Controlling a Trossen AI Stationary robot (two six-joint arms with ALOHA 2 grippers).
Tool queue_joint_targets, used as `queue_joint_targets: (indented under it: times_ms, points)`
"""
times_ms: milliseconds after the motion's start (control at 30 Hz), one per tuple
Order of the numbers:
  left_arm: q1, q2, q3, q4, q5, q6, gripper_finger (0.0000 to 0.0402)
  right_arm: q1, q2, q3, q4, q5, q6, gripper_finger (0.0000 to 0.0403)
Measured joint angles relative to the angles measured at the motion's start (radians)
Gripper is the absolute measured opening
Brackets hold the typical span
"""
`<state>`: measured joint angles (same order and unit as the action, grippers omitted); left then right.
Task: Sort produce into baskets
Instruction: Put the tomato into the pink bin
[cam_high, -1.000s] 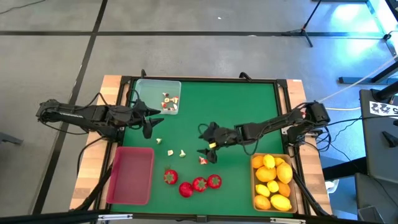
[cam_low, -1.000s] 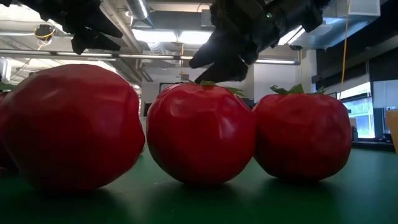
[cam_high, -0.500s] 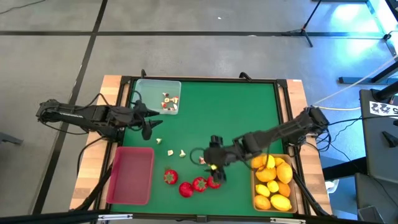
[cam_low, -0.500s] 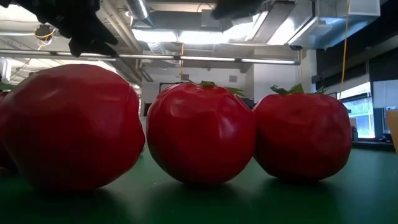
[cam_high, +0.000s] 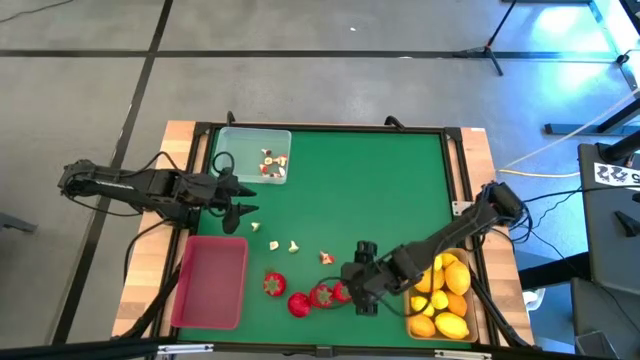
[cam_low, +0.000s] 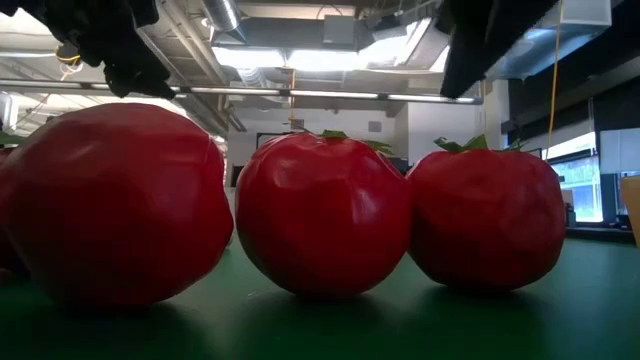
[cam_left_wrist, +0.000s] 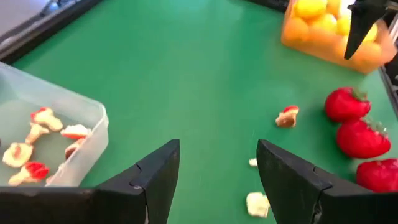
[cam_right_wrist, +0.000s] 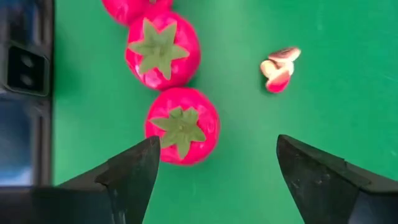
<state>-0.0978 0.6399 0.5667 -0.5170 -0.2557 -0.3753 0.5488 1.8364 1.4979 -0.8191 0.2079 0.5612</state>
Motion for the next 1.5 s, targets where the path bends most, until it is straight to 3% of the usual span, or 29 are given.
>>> queue_joint_targets:
  times_ms: [200,867,1100,1500]
  points:
    - [0.0,0.0,0.0,-0.003,0.013,-0.007,0.021,-0.015,0.054,-0.001,0.026,-0.096,-0.042,0.0319]
    - [0.0,0.0,0.0,-0.026,0.022,0.001,0.021,-0.012,0.128,0.0,0.136,-0.078,0.009,0.0319]
    - [0.0,0.0,0.0,-0.034,0.021,0.009,0.021,-0.012,0.169,0.0,0.138,-0.167,0.007,0.0319]
    - [0.0,-0.001,0.0,-0.033,0.021,0.009,0.021,-0.019,0.199,0.003,0.158,-0.179,0.011,0.0319]
